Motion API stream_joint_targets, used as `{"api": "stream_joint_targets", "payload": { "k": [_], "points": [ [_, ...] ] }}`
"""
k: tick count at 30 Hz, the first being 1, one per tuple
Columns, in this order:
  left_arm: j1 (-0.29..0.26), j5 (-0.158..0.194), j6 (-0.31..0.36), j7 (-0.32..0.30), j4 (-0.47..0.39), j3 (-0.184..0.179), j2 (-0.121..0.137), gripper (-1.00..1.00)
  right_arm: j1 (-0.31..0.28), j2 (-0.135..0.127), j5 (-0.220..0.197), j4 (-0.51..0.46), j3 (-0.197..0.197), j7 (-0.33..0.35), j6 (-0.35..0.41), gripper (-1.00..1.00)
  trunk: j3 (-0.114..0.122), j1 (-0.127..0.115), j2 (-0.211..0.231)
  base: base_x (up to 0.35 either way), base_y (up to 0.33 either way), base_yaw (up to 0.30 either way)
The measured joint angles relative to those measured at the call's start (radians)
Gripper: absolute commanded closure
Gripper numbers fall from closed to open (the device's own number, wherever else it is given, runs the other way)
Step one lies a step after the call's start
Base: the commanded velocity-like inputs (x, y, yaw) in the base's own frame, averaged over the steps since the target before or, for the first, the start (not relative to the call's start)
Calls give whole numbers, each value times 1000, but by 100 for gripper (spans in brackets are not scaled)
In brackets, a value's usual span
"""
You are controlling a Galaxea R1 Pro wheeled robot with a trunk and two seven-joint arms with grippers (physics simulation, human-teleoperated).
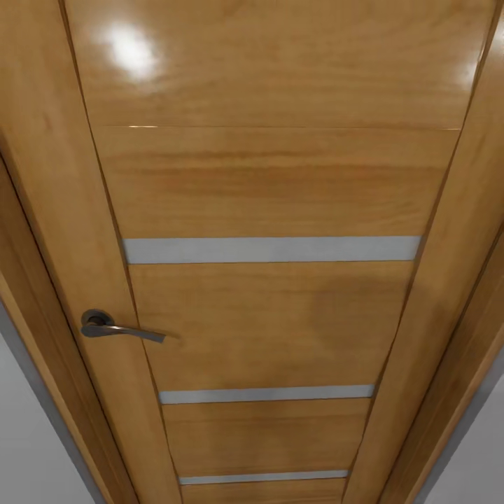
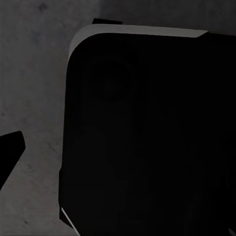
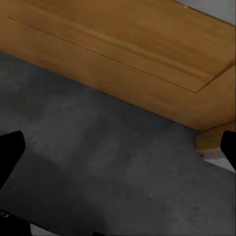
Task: Move the two storage containers from the living room to the garage. In the garage, place one container on the floor and stack the other container on top of it (either order is fine).
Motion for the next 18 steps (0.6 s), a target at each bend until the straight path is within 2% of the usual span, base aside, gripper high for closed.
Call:
{"api": "stream_joint_targets", "payload": {
  "k": [3, 6, 8, 11, 14, 18],
  "points": [
    [0, 0, 0, 0, 0, 0, 0, -100, -1, -13, 13, -77, -2, -40, 1, -100, 0, 0, 0, 0, 0, 0],
    [0, 0, 0, 0, 0, 0, 0, -100, -1, -23, 21, -221, -4, -160, 6, -100, 0, 0, 0, 0, 0, 0],
    [0, 0, 0, 0, 0, 0, 0, -100, -1, -24, 23, -292, -3, -204, 8, -100, 0, 0, 0, 0, 0, 0],
    [0, 0, 0, 0, 0, 0, 0, -100, -1, -30, 29, -372, -2, -229, 10, -100, 0, 0, 0, 0, 0, 0],
    [0, 0, 0, 0, 0, 0, 0, -100, 0, -56, 74, -469, -1, -242, 18, -100, 0, 0, 0, 0, 0, 0],
    [0, 0, 0, 0, 0, 0, 0, -100, 0, -68, 100, -568, -2, -264, 42, -100, 0, 0, 0, 0, 0, 0]
  ]
}}
